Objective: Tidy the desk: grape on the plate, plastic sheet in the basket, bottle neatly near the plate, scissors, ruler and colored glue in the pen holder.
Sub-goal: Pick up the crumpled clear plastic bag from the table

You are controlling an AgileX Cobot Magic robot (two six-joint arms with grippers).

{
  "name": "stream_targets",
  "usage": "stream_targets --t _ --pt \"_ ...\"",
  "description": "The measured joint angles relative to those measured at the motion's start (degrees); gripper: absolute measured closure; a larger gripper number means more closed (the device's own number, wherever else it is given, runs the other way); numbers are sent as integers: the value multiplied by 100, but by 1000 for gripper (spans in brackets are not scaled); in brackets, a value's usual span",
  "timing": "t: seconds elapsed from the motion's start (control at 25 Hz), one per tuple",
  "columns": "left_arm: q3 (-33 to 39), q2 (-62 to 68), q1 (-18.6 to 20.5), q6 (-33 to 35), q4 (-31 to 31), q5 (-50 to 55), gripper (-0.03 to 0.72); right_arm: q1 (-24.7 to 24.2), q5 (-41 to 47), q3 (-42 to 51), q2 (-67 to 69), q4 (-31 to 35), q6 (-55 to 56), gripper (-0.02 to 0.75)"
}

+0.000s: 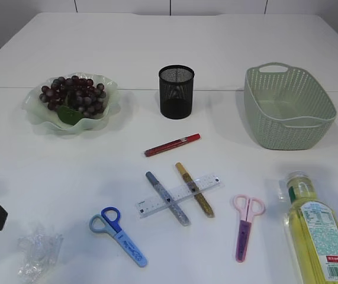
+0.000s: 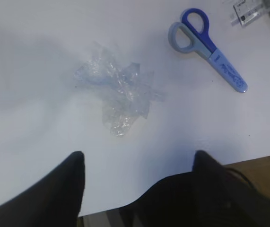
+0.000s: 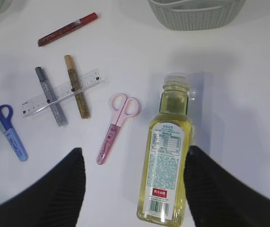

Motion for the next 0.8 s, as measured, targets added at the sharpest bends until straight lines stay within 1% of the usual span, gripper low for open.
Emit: stream_targets --t 0.08,0.2,0.48,0.8 --pt "208 41 0 121 -215 -291 121 0 0 0 0 0 0 225" --pt "329 217 0 274 -404 -600 82 0 0 0 0 0 0 225" --pt "327 1244 -18 530 -765 -1099 83 0 13 0 0 0 0 225" --pt "327 2385 -309 595 -1147 -1863 99 0 13 0 0 0 0 225"
